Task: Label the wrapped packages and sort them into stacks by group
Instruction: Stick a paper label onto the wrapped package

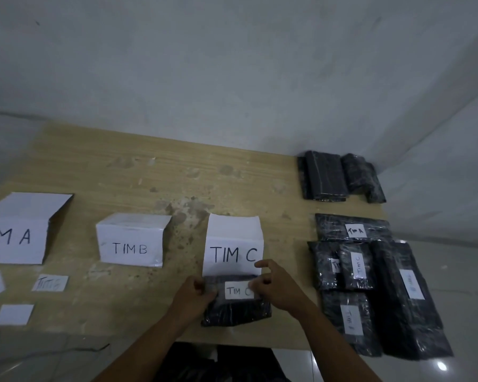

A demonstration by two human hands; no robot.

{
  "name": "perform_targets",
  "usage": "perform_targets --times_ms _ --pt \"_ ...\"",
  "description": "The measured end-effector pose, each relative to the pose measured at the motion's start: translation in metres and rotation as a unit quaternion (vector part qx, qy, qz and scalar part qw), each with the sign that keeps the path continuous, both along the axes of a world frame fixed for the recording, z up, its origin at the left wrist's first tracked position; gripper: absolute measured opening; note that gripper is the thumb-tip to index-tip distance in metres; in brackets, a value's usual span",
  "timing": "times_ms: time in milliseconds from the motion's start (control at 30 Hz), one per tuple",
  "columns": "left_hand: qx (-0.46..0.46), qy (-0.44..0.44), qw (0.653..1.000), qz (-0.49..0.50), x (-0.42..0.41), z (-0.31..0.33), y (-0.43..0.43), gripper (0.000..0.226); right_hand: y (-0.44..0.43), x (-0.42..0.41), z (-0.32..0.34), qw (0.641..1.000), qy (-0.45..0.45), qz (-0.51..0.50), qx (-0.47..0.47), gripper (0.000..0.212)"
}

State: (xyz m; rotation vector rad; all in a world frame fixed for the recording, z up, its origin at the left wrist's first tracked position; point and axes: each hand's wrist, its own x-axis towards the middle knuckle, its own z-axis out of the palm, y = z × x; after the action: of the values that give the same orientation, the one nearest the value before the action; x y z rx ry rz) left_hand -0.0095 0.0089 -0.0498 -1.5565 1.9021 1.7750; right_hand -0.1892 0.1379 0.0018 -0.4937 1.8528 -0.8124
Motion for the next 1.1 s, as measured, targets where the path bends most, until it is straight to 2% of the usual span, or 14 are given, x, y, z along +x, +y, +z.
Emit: perform_targets --times_ms 167,267,533,667,767,867,933,1100 --pt "0.041 0.084 0.994 0.057 0.001 0.002 0.005 0.058 0.008 0.002 -0.001 0.999 0.026 -0.027 -0.020 0.043" --pt "0.060 0.096 0.991 0.068 0.000 0.004 0.005 0.063 0.011 0.006 -0.004 0.999 0.004 -0.034 -0.027 0.040" --pt "0.046 0.108 0.993 0.032 0.002 0.001 0.004 0.050 0.025 0.020 -0.012 0.996 0.021 -0.082 -0.029 0.036" --pt "0.031 0.107 0.993 0.035 0.001 0.003 0.004 0.035 0.030 0.027 -0.018 0.993 0.033 -0.112 -0.034 0.038" --pt "0.026 0.109 0.993 0.043 -0.003 0.010 0.007 0.047 0.032 0.032 -0.019 0.991 0.068 -0.107 -0.041 0.040" --pt "-0.002 0.113 0.994 -0.004 -0.004 0.011 0.012 0.058 0.032 0.039 -0.021 0.986 0.122 -0.107 -0.039 0.041" --pt "-0.009 0.124 0.991 -0.039 -0.004 0.008 0.016 0.055 0.033 0.042 -0.023 0.980 0.156 -0.116 -0.036 0.042" --pt "-0.008 0.132 0.990 -0.049 -0.005 0.003 0.018 0.050 0.036 0.047 -0.029 0.973 0.196 -0.121 -0.027 0.042"
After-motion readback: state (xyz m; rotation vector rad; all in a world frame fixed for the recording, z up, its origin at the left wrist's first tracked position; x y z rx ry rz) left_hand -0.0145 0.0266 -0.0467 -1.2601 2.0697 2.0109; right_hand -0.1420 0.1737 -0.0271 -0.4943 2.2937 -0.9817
